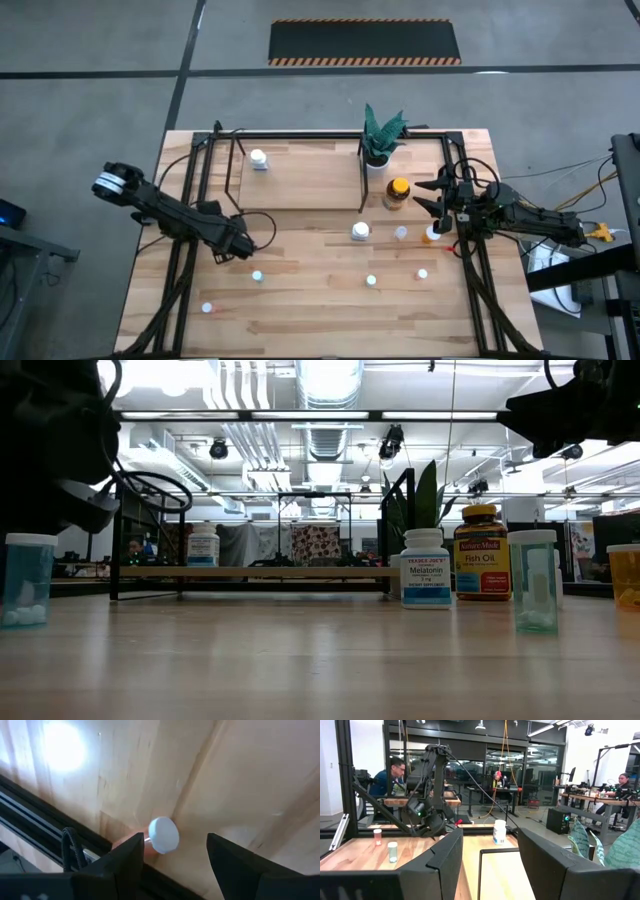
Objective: Pick and place medicine bottles onto shelf by color
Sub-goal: Put the left pink medicine bottle on the shelf
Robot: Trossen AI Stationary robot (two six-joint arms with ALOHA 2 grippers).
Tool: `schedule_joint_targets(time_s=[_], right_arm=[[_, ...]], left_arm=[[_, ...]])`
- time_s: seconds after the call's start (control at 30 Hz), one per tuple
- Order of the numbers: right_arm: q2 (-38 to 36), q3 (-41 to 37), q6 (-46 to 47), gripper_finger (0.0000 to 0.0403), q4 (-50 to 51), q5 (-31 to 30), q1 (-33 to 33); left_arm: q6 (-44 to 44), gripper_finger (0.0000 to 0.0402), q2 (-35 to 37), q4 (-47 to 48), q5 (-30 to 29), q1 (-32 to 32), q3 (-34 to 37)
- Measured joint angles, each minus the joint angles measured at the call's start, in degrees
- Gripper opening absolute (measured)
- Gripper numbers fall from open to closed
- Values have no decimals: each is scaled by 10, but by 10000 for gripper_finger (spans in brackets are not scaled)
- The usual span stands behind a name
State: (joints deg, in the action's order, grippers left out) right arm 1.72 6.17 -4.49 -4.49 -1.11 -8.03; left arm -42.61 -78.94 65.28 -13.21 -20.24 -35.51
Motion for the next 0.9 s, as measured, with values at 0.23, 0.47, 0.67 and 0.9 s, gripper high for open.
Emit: schedule_joint_targets(time_s=[0.23, 0.47, 0.67, 0.9], right_arm=[[0, 0, 0, 183, 0, 0, 0], [0, 0, 0, 183, 0, 0, 0], [0, 0, 0, 183, 0, 0, 0], [0, 0, 4, 183, 0, 0, 0]], left_arm=[[-7, 200, -30, -4, -2, 0, 2], [-71, 200, -29, 21, 106, 0, -43], [-178, 200, 16, 44, 106, -5, -133], [-223, 200, 51, 58, 85, -25, -127]])
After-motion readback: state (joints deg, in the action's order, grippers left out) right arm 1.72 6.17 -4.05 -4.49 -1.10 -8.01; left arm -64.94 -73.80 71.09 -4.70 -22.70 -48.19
